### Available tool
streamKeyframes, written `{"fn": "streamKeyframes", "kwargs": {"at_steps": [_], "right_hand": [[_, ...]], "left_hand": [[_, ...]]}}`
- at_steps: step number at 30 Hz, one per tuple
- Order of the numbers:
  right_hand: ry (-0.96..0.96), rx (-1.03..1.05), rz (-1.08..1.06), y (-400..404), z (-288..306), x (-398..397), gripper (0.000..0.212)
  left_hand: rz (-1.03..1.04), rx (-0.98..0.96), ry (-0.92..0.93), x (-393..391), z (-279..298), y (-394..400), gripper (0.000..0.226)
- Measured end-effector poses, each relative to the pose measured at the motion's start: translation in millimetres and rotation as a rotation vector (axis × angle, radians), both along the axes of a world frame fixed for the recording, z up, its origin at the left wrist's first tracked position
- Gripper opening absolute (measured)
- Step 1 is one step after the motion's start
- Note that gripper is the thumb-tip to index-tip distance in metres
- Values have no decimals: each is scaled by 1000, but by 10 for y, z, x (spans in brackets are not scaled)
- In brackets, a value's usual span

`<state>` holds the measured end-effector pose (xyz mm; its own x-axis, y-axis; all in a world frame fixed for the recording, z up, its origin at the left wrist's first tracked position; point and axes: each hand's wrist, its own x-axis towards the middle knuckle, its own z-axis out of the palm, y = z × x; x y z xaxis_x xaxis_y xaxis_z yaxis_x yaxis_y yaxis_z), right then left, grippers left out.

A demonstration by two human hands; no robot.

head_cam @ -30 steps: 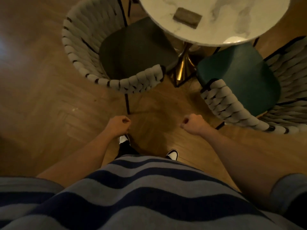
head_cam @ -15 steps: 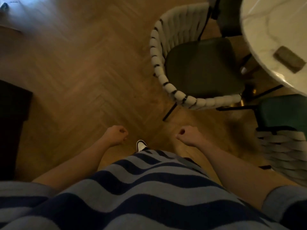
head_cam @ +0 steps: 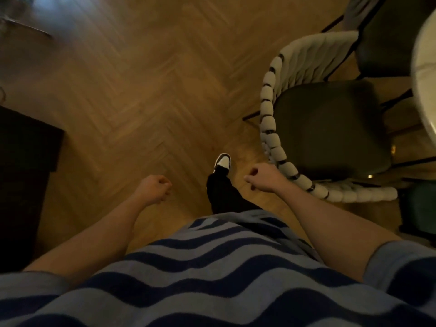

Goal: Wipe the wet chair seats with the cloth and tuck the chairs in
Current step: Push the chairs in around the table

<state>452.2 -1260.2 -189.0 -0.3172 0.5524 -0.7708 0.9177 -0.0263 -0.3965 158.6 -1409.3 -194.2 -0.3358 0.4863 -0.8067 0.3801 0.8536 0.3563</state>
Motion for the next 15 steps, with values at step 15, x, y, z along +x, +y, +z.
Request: {"fn": "streamKeyframes", "kwargs": {"at_steps": [15], "right_hand": [[-60,24,-38,2266,-142,-1099,24]], "left_hand": [[-7,-41,17,-1481,129,2679,17]]}}
